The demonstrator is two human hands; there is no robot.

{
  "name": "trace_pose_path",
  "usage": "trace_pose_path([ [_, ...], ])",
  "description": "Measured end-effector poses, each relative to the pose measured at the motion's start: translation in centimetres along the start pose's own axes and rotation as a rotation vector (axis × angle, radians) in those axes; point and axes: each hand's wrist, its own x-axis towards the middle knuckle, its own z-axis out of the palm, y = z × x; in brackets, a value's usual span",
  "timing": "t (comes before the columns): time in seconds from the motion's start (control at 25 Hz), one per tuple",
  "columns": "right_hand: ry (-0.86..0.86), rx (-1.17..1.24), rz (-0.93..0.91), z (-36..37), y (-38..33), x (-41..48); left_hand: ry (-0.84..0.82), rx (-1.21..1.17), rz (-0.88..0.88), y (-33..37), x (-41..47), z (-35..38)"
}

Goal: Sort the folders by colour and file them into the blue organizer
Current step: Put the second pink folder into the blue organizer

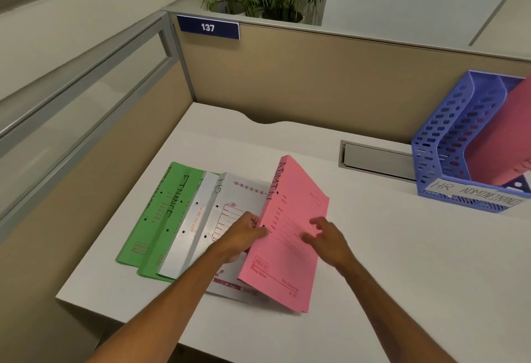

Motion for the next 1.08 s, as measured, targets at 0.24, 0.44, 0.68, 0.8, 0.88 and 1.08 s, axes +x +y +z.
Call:
trace_pose_path([
  [0.24,0.136,0.296,-0.138,-7.8,-6.2,-1.1,0.06,0.229,0.216,7.2,-1.0,5.8],
  [0.44,0.184,0.473,-0.144,-13.7,-6.0,-2.5,0.284,0.433,0.458,11.1,-1.1,13.5],
  [0.68,0.458,0.414,-0.166,-22.6,-2.3,-4.8,0.408,0.274,0.662,13.5,-0.4,26.0],
  [0.8,0.624,0.269,-0.186,-27.7,0.5,-6.0,0.376,0.11,0.684,15.6,-0.3,32.7],
  [0.88,0.735,0.185,-0.206,-30.9,2.3,-6.6,0.359,0.063,0.797,16.9,-0.1,36.9],
  [1.08,0.865,0.179,-0.317,-36.7,6.3,-7.7,0.105,-0.153,0.915,20.6,0.5,43.8],
])
